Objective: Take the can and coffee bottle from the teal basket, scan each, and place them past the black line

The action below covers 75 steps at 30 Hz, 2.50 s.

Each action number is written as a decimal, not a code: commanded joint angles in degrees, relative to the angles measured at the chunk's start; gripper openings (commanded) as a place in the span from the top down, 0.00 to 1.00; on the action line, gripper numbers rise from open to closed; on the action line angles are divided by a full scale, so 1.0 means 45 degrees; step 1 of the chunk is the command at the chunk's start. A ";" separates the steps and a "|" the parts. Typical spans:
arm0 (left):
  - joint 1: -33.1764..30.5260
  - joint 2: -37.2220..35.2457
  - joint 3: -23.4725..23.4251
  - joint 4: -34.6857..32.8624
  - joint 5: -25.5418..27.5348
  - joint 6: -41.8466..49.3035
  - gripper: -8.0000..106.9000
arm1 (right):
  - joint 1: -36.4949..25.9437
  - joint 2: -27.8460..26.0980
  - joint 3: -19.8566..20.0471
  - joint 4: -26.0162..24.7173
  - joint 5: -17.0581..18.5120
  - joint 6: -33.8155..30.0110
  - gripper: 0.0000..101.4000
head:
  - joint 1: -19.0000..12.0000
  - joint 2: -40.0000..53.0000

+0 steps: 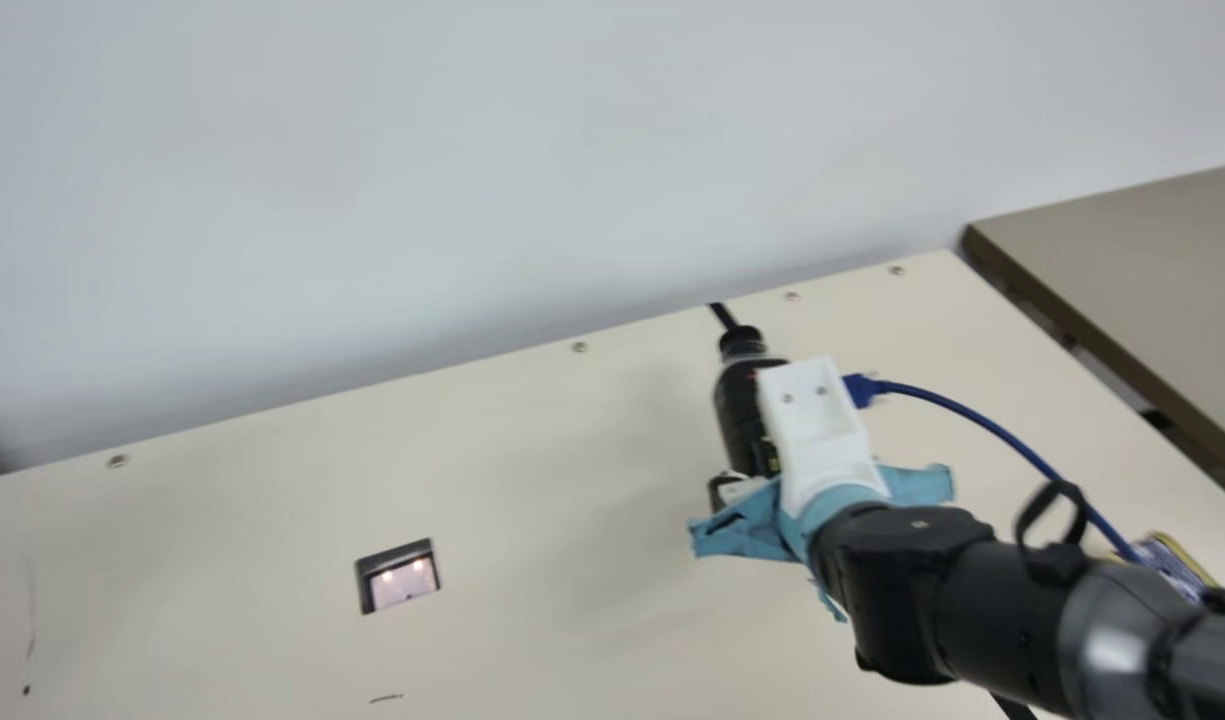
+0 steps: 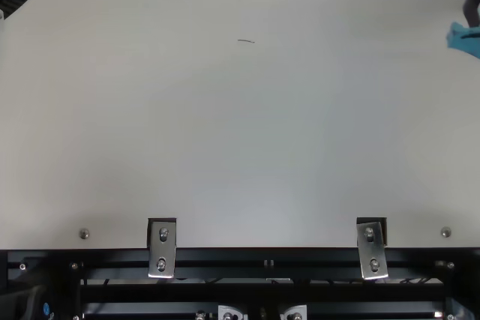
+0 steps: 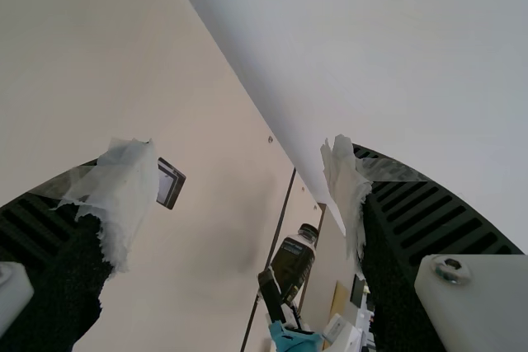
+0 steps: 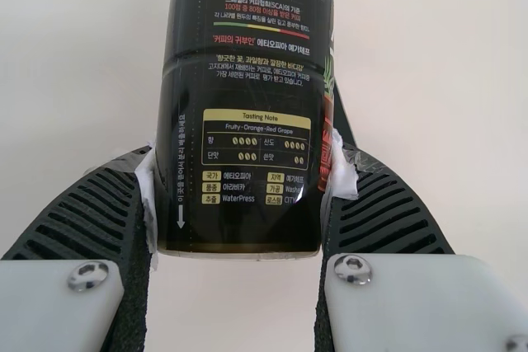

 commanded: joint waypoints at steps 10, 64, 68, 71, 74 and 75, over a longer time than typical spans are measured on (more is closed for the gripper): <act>0.0000 0.0000 0.0000 0.0000 0.0000 0.0000 0.15 | -0.1064 -0.0426 0.0522 -0.0008 -0.0188 -0.0375 1.00 | -0.0407 -0.1759; 0.0000 0.0000 0.0000 0.0000 0.0000 0.0000 0.15 | -0.4722 -0.0819 -0.0758 -0.0008 0.1531 -0.5019 0.00 | -0.0407 -0.1759; 0.0000 0.0000 0.0000 0.0000 0.0000 0.0000 0.15 | -0.3900 -0.0840 -0.0303 -0.0008 0.1769 -0.4162 0.00 | -0.0407 -0.1759; 0.0000 0.0000 0.0000 0.0000 0.0000 0.0000 0.15 | -0.3286 -0.0903 0.0109 -0.0008 0.1969 -0.3419 0.00 | -0.0407 -0.1759; 0.0000 0.0000 0.0000 0.0000 0.0000 0.0000 0.15 | -0.3246 -0.0876 0.0186 -0.0017 0.2002 -0.3415 0.00 | -0.0407 -0.1759; 0.0000 0.0000 0.0000 0.0000 0.0000 0.0000 0.15 | -0.3135 -0.0861 0.0241 -0.0001 0.2058 -0.3218 0.00 | -0.0407 -0.1759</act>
